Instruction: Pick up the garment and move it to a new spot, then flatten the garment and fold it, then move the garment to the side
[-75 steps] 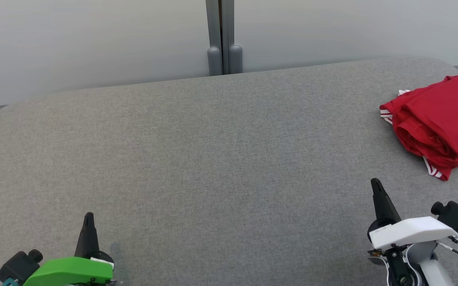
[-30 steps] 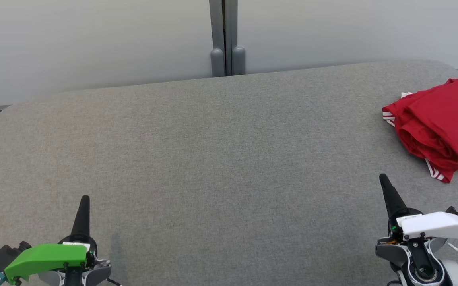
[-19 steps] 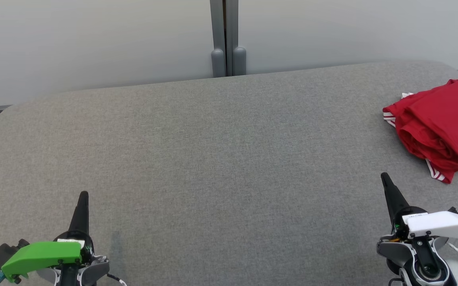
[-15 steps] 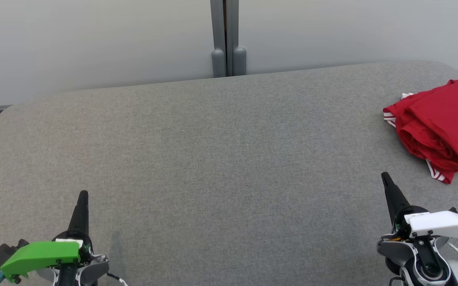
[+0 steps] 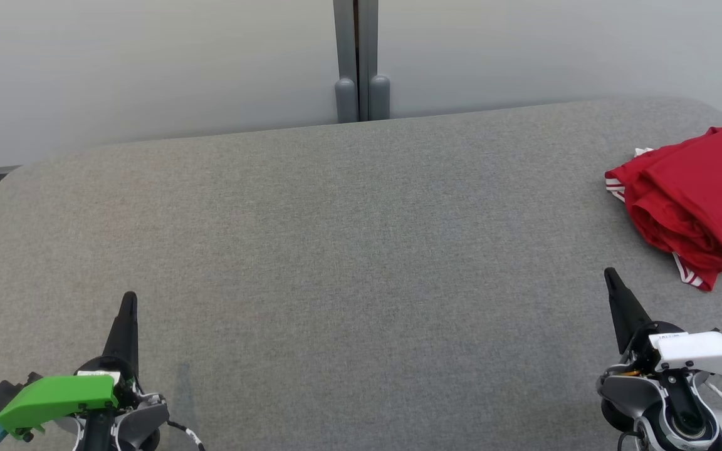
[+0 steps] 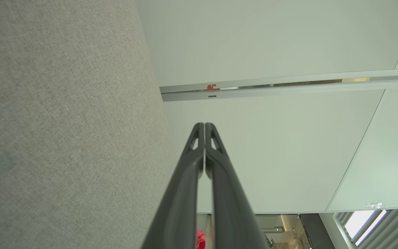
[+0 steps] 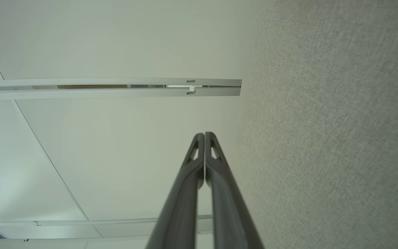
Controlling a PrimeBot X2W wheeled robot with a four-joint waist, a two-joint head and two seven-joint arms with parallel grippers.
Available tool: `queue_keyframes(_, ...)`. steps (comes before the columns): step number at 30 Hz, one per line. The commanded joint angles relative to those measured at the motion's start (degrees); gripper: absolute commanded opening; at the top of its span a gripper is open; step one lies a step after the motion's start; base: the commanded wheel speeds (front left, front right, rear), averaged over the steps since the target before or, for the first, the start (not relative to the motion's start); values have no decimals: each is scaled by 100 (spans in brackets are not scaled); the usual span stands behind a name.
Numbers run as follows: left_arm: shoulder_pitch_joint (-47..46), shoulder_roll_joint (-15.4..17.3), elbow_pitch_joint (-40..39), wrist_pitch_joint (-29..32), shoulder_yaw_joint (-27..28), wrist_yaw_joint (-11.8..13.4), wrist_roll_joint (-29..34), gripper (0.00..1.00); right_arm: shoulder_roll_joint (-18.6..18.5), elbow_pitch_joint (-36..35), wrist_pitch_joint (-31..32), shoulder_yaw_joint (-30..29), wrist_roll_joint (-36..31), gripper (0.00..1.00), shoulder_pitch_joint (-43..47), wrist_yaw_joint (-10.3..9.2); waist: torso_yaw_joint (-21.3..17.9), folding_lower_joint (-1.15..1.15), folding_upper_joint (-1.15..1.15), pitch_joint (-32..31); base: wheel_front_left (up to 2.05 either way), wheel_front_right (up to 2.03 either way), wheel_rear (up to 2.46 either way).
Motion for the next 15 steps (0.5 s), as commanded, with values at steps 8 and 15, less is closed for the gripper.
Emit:
queue_keyframes(8,-130,40,22,88,59,-65,-274,0,-9,-39,101,-60,318,0,-61,2,10,0,0,-6,0,0,0)
queue_keyframes(15,-121,40,20,88,58,-64,-274,0,-2,-37,111,-68,303,0,-61,2,10,0,0,-6,0,0,0)
